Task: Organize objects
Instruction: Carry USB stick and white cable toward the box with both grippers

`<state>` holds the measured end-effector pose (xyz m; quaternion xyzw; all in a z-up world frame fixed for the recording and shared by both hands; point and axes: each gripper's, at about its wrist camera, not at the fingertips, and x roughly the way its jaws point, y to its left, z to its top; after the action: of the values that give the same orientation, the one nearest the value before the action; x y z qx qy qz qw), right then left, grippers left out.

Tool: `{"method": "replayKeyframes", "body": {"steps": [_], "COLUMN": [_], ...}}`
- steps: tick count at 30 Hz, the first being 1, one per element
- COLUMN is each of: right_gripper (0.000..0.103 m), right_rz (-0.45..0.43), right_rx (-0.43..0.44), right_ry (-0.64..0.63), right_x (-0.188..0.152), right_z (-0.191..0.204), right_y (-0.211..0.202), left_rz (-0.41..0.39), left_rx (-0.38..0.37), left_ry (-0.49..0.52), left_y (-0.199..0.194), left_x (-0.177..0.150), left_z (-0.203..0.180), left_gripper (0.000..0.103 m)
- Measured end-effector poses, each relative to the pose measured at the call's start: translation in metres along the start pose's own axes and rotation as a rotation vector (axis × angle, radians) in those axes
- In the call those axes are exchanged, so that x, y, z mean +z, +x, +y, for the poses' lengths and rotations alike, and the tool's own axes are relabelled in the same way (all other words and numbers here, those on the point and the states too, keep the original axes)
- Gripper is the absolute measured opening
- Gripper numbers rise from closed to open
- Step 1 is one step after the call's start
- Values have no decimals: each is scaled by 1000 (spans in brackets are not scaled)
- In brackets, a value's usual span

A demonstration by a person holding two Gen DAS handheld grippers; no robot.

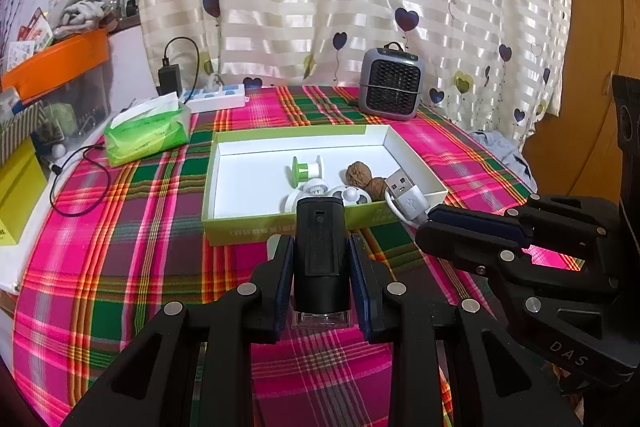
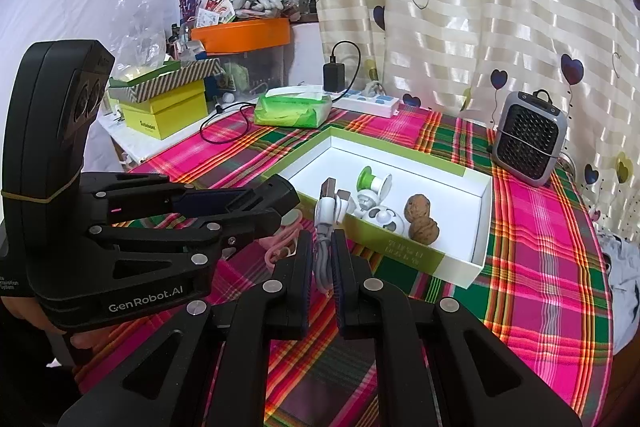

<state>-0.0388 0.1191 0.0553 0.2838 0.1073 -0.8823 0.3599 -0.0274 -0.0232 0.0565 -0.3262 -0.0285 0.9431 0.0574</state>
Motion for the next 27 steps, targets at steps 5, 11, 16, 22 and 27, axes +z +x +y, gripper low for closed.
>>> {"method": "replayKeyframes", "body": {"steps": [5,11,16,22,27], "right_gripper": [10,10,10,10,10], "right_rz": [2,5,10,19,26], "right_rx": [-6,-11,-14,-15,-23], "right_ry": [1,3,0,0,0], "right_x": [5,10,12,16,22], "right_z": [-4,-9,-11,-17,-24], "right_y": [4,9,13,20,27], "left_rz": [0,2,7,10,6], "left_rx": [0,-1,-1,-1,2], "left_ry": [1,4,10,11,9], "left_y": [2,3,9,17,26], "left_x": [2,4,8,17,28], "left_z": [0,-1,-1,-1,4], "left_gripper": [25,25,25,25,25]}}
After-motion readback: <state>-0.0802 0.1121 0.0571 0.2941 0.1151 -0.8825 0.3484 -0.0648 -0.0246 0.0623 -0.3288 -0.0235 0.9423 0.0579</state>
